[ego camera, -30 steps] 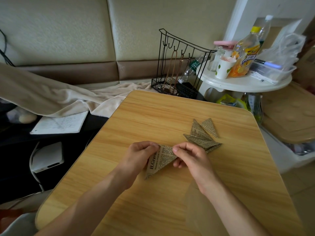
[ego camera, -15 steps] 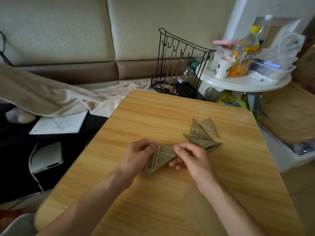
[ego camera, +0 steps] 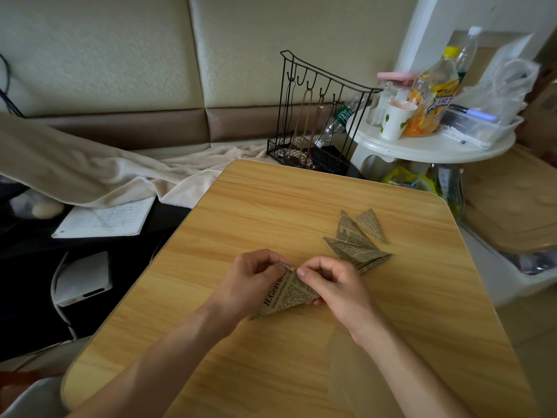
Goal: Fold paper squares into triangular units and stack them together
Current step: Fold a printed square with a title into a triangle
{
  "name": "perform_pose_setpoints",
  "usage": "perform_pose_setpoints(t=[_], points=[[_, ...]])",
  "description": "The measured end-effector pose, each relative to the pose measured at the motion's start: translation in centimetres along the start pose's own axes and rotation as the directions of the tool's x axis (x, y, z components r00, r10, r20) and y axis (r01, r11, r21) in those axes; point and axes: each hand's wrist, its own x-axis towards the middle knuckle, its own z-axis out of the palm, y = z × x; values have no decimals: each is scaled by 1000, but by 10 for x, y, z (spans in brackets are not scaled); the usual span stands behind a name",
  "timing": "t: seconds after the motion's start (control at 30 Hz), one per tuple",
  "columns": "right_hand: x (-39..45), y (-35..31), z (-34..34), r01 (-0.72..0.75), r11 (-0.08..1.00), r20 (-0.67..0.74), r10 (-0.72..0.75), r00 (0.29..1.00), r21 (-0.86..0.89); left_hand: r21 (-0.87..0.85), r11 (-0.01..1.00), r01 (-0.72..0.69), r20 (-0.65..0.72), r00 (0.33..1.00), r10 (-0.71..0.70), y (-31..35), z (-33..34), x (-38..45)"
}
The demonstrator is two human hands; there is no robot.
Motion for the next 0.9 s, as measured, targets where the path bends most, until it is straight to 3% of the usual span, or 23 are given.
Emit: perform_pose_setpoints(t=[0.37, 0.63, 0.9], points=[[4, 7, 4, 57, 998, -56, -58, 997, -25, -48, 994, 100, -1, 995, -100, 0, 2, 1], [3, 7, 3, 139, 986, -1, -139, 990, -88, -20, 1000, 5, -11, 1000, -5, 3, 2, -6], [4, 8, 2, 116, 990, 13, -115, 993, -74, -29, 1000, -10, -1, 1000, 10, 2, 0, -4]])
